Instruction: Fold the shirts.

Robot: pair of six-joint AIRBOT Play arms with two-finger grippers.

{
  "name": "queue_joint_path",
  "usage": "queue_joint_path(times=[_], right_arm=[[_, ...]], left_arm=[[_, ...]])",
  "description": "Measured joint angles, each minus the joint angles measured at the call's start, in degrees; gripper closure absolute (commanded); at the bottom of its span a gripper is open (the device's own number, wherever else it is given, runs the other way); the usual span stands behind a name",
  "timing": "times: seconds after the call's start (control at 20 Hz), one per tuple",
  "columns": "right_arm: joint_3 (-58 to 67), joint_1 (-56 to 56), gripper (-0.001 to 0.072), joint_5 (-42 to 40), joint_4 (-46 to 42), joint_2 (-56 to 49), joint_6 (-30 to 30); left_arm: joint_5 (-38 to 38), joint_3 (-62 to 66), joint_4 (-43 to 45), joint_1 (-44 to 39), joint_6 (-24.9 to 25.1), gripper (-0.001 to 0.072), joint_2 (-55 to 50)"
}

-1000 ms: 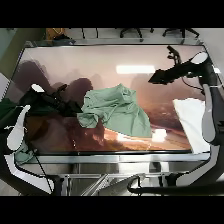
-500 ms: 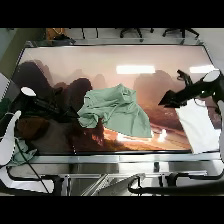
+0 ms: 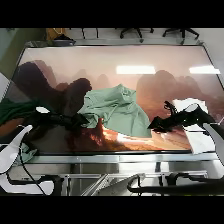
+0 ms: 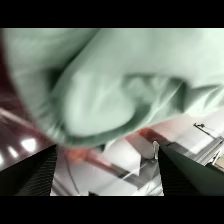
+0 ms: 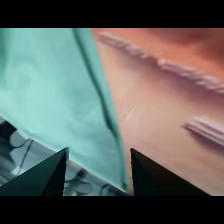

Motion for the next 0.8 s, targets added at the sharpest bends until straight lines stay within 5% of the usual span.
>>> queue_joint_path(times=[0.1, 0.15, 0.2, 0.3, 0.55, 0.8], right_arm=[[-0.87, 1.55, 0.0257, -0.68, 3.04, -1.68, -1.9], [-1.09, 2.25, 0.0409, -1.14, 4.81, -2.51, -3.04], [-1.33, 2.89, 0.0638, -2.1, 5.95, -3.23, -4.31], [-1.55, 3.56, 0.0694, -3.15, 8.63, -4.24, -6.99], [5.51, 3.08, 0.0695, 0.76, 14.45, -2.4, -10.45], [28.79, -2.89, 0.0696, 7.06, 22.86, 5.55, -11.28]], left_arm=[[3.13, 2.1, 0.02, -1.6, 0.37, 0.0561, -2.12], [4.48, 3.39, 0.63, -2.12, 0.42, 0.0686, -3.06], [4.7, 4.76, 1.07, -2.45, 0.66, 0.0686, -3.74], [3.89, 7.69, 0.68, -2.82, 0.59, 0.0688, -4.33], [-1.14, 15.98, 0.17, -2.25, 0.09, 0.069, 0.0], [-8.22, 31.63, -0.09, 2.54, -2.54, 0.069, 12.04]])
